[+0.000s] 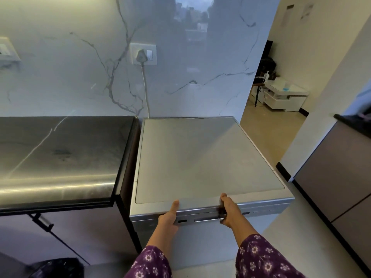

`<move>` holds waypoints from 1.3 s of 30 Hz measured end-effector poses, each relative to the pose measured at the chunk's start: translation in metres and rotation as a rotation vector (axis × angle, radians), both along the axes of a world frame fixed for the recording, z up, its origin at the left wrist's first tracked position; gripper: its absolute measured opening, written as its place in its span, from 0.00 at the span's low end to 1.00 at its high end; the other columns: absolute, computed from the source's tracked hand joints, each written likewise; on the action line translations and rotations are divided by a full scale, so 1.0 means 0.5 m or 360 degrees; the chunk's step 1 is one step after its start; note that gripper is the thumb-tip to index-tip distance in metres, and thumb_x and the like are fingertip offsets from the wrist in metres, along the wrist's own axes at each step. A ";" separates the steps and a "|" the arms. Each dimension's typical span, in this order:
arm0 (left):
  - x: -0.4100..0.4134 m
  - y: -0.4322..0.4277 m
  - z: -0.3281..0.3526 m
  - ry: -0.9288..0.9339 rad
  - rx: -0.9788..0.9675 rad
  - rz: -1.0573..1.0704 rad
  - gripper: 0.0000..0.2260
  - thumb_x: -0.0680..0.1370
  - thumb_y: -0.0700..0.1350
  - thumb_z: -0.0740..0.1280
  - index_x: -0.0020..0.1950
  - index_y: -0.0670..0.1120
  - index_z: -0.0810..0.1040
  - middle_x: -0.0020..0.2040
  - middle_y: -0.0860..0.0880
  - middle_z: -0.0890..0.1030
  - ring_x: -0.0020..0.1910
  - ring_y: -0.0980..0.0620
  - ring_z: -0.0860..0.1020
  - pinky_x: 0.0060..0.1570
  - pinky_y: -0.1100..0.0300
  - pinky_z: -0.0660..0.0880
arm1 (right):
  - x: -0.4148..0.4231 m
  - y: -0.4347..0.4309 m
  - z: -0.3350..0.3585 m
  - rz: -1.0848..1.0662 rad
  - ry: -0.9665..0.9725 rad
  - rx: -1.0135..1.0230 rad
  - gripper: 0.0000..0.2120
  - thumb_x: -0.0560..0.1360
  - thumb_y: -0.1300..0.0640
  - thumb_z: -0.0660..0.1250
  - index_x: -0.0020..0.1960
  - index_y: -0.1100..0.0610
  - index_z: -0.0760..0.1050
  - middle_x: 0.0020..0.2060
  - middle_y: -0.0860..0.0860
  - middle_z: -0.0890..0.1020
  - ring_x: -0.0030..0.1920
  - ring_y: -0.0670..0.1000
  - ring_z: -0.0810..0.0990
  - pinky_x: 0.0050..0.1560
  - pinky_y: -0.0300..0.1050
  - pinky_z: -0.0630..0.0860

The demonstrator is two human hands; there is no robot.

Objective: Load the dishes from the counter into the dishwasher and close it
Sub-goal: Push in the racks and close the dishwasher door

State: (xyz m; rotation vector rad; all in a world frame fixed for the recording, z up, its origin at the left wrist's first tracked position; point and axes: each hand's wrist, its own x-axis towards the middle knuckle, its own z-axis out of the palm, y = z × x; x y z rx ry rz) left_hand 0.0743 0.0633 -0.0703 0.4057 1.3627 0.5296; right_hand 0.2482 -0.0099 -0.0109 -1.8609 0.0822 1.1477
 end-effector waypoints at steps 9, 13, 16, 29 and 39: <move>-0.059 0.051 0.235 0.0406 0.0056 -0.0933 0.36 0.78 0.60 0.61 0.76 0.40 0.51 0.54 0.34 0.71 0.18 0.40 0.75 0.24 0.49 0.77 | -0.009 0.065 0.081 0.0502 -0.0917 -0.0783 0.36 0.76 0.52 0.62 0.74 0.68 0.48 0.73 0.68 0.54 0.74 0.64 0.54 0.74 0.55 0.54; -0.064 0.135 0.276 0.0630 -0.0035 -0.1159 0.35 0.78 0.60 0.62 0.71 0.33 0.60 0.58 0.34 0.78 0.31 0.42 0.81 0.42 0.54 0.80 | -0.010 0.175 0.170 0.0602 -0.1110 -0.0556 0.41 0.76 0.56 0.64 0.74 0.70 0.40 0.73 0.69 0.42 0.75 0.65 0.44 0.73 0.52 0.51; -0.056 0.224 0.289 0.0636 0.0077 -0.1156 0.21 0.75 0.55 0.69 0.44 0.35 0.73 0.29 0.42 0.76 0.26 0.47 0.75 0.43 0.56 0.80 | 0.019 0.297 0.218 0.0920 -0.1373 -0.0197 0.39 0.77 0.56 0.63 0.74 0.70 0.42 0.73 0.67 0.41 0.75 0.63 0.42 0.74 0.50 0.51; -0.030 0.504 0.340 0.1277 0.1055 -0.1175 0.13 0.74 0.52 0.68 0.54 0.46 0.76 0.52 0.47 0.79 0.47 0.53 0.78 0.48 0.60 0.73 | 0.044 0.861 0.507 0.1777 -0.2375 0.0443 0.36 0.78 0.61 0.59 0.76 0.60 0.38 0.76 0.55 0.38 0.76 0.55 0.39 0.74 0.48 0.50; 0.008 0.539 0.178 0.1709 0.0951 -0.1876 0.37 0.74 0.43 0.68 0.74 0.33 0.49 0.74 0.38 0.55 0.75 0.42 0.55 0.71 0.52 0.59 | 0.008 1.080 0.517 0.2047 -0.2871 0.0153 0.41 0.75 0.59 0.61 0.75 0.63 0.35 0.75 0.57 0.38 0.75 0.56 0.36 0.75 0.51 0.39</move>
